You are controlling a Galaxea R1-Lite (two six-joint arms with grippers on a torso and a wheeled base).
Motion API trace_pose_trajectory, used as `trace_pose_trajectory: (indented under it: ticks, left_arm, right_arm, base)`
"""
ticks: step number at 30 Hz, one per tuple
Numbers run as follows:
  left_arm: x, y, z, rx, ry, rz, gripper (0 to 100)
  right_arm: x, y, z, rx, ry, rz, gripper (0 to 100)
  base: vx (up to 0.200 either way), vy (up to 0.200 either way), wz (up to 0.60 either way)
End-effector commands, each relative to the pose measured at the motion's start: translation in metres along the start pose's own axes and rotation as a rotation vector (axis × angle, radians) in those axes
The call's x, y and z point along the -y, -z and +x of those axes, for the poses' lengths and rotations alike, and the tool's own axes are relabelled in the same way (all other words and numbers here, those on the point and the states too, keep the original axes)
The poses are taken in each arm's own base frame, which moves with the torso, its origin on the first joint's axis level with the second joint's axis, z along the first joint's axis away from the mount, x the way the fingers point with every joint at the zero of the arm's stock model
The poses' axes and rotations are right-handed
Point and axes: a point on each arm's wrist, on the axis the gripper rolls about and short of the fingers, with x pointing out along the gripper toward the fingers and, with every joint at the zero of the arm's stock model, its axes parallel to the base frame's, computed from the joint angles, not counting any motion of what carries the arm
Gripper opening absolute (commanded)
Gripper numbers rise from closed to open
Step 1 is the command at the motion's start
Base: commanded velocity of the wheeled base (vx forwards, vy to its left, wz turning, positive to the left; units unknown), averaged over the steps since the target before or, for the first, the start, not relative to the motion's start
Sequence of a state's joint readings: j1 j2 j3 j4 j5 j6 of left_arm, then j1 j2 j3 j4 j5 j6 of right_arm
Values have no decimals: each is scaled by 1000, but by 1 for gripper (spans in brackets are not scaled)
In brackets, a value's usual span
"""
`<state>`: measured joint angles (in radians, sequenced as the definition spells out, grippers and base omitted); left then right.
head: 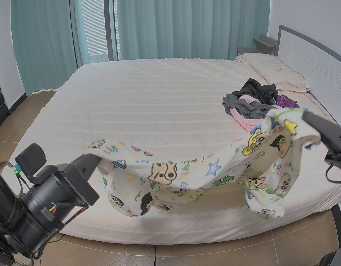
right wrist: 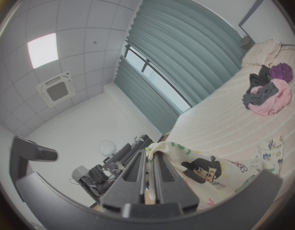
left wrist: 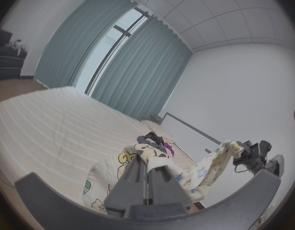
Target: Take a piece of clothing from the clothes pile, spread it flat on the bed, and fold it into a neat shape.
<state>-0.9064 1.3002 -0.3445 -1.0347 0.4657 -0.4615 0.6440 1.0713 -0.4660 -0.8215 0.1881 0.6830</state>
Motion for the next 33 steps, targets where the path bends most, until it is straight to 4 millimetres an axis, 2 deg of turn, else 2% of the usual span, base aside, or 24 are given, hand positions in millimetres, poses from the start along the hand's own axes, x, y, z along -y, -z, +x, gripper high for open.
trace_pose_trajectory:
  ticks: [1,6,9,11,15,16,17,20,21,22,24,25,28,33]
  left_arm:
    - [5,-30,-18,135,7,26,0]
    - [10,-48,-19,223,-47,75,0]
    - [10,-56,-15,260,-79,75,0]
    - [8,-61,-10,271,-110,83,0]
    - [2,-51,7,216,-173,120,0]
    - [2,-51,7,216,-173,120,0]
    - [-5,-47,18,205,-219,139,0]
    - [-6,-47,21,206,-230,141,0]
    - [-10,-42,38,189,-267,143,0]
    - [-11,-39,44,178,-277,148,0]
    - [-12,-36,48,169,-284,152,0]
    - [-16,-29,58,146,-310,163,0]
    - [-20,-23,73,129,-339,171,0]
    - [-34,-20,96,128,-402,178,0]
  right_arm:
    - [-36,-35,-30,143,-143,-48,0]
    - [-50,-57,-26,189,-156,-68,0]
    - [-52,-66,-17,197,-136,-75,0]
    - [-49,-72,-3,198,-112,-78,0]
    - [-26,-78,27,194,-12,-88,0]
    - [-26,-78,27,194,-12,-88,0]
    - [-15,-82,43,191,27,-88,0]
    - [-10,-82,49,186,42,-87,0]
    - [12,-85,69,175,106,-86,0]
    - [19,-86,75,176,125,-87,0]
    - [24,-87,79,175,140,-86,0]
    - [37,-86,88,168,167,-81,0]
    - [51,-81,100,151,188,-74,0]
    - [66,-76,107,142,215,-67,0]
  base:
    - [0,0,0]
    - [0,0,0]
    - [0,0,0]
    - [0,0,0]
    - [0,0,0]
    - [0,0,0]
    - [0,0,0]
    - [0,0,0]
    - [0,0,0]
    - [0,0,0]
    - [0,0,0]
    - [200,0,0]
    - [200,0,0]
    - [200,0,0]
